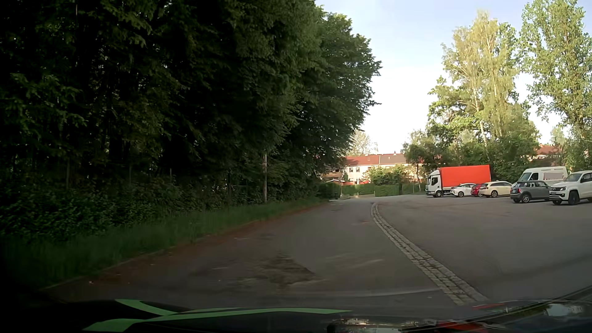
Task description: Follow the waypoints while adhering to traffic rules and regulations
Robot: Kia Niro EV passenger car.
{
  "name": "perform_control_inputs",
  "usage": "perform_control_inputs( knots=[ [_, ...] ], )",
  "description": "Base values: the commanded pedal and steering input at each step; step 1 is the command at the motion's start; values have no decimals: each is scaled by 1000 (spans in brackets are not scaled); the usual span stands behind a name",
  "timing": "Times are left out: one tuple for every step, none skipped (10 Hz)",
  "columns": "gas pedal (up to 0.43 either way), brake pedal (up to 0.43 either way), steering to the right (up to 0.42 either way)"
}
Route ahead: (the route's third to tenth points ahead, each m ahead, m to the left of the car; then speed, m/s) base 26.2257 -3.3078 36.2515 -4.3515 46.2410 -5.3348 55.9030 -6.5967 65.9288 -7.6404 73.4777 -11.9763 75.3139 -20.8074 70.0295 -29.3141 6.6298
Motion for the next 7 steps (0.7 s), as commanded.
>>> perform_control_inputs(
  knots=[
    [287, 0, 33],
    [287, 0, 27],
    [287, 0, 23],
    [287, 0, 23],
    [287, 0, 23],
    [287, 0, 23],
    [280, 0, 25]
  ],
)
